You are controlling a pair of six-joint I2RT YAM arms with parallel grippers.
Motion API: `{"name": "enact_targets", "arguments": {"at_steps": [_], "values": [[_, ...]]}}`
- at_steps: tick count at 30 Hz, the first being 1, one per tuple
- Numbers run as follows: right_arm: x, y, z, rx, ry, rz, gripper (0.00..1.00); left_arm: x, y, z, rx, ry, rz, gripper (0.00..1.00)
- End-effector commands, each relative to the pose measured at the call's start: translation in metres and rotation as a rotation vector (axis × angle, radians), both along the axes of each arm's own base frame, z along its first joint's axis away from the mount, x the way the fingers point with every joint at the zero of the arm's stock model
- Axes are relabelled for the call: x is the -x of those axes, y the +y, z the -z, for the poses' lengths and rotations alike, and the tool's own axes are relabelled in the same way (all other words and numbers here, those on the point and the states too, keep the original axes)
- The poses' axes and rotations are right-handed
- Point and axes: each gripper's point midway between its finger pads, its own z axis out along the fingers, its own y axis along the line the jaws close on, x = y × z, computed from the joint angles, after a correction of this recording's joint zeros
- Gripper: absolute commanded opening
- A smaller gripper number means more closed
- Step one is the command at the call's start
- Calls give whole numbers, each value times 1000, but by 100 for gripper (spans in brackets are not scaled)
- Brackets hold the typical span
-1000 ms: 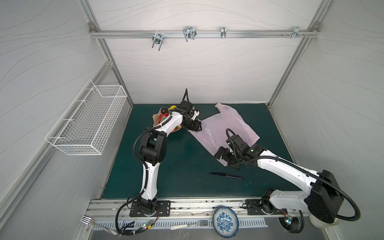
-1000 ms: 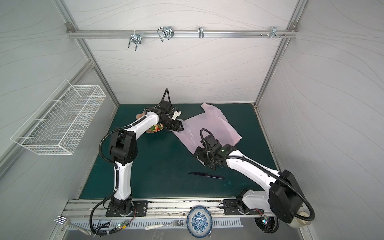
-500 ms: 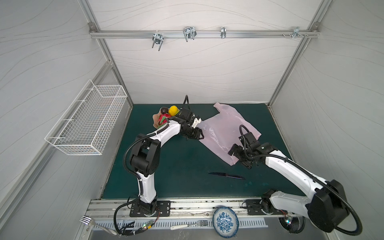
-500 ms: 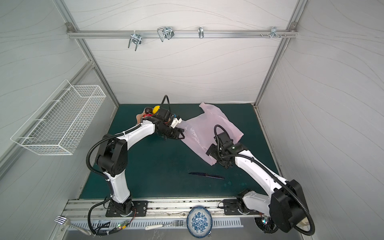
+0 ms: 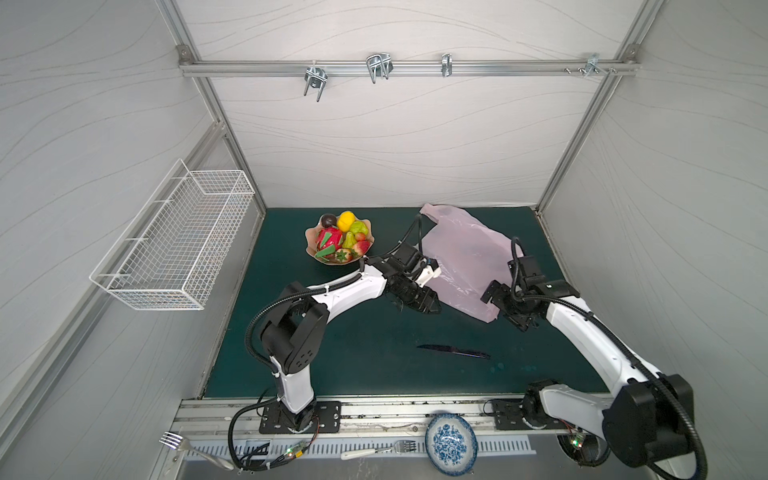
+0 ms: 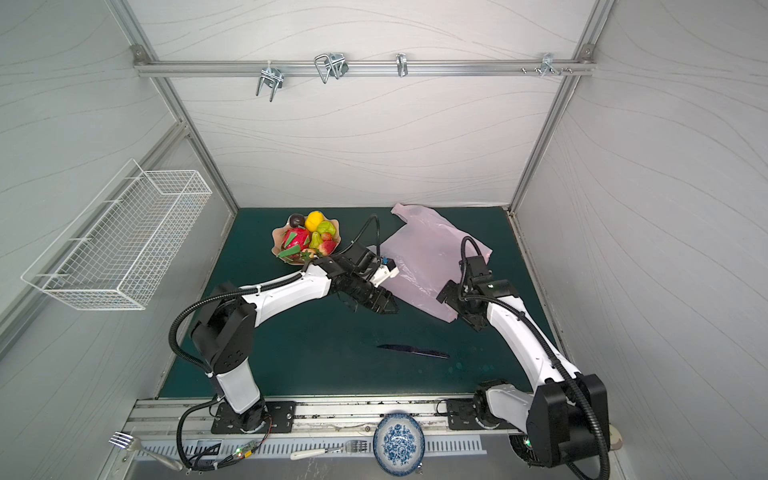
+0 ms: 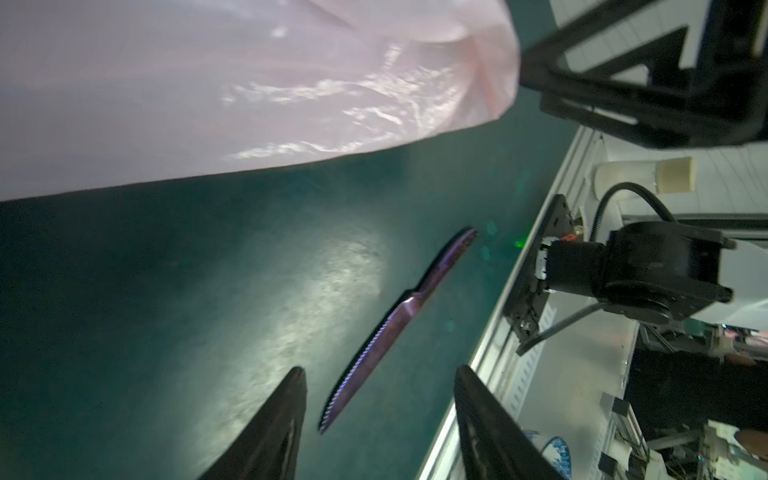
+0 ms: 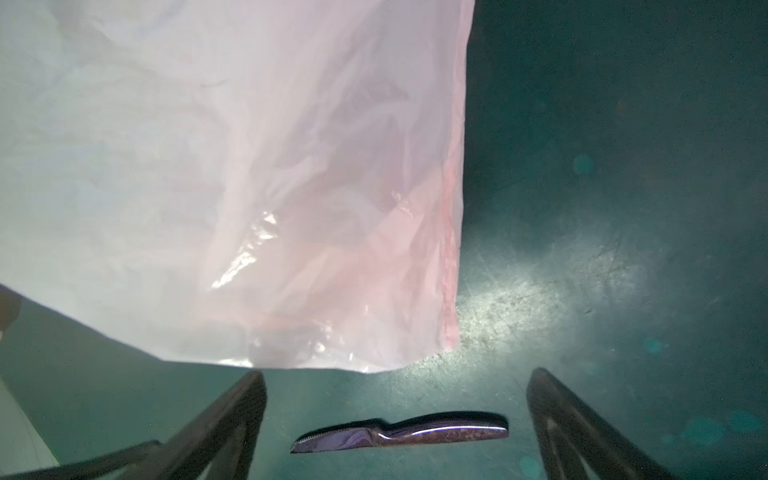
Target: Place the fruits into the plastic bag
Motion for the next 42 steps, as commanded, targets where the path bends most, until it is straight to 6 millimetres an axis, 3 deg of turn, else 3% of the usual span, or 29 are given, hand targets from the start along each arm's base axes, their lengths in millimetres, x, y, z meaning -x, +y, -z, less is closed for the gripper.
{"name": "enact_targets", "arguments": {"at_steps": [1, 7, 11, 13, 16, 19, 24, 27, 32, 36, 42], "values": [[-4, -10, -29, 16, -61, -26, 99, 18, -27, -33, 119, -30, 49, 59], [-16, -6, -75, -19, -159, -50, 99, 35, -37, -87, 266, -58, 58, 64], [-21, 8, -106, -51, -219, -105, 99, 37, -23, -124, 301, -120, 24, 67], [-22, 19, -120, -48, -241, -148, 99, 27, -6, -135, 273, -176, -54, 74], [-21, 37, -134, -53, -265, -204, 99, -24, 48, -122, 85, -244, -323, 88], [-15, 50, -144, -72, -293, -239, 99, -68, 97, -100, -128, -301, -444, 97], [7, 65, -150, -97, -307, -302, 99, -130, 140, -67, -428, -381, -452, 99], [22, 69, -146, -100, -292, -327, 99, -164, 146, -58, -459, -424, -452, 99], [51, 69, -134, -86, -251, -358, 99, -203, 135, -45, -416, -507, -392, 99], [66, 65, -129, -62, -226, -375, 99, -209, 110, -31, -295, -481, -302, 99], [70, 62, -135, -52, -235, -388, 99, -197, 84, -8, -166, -391, -168, 98]]}}
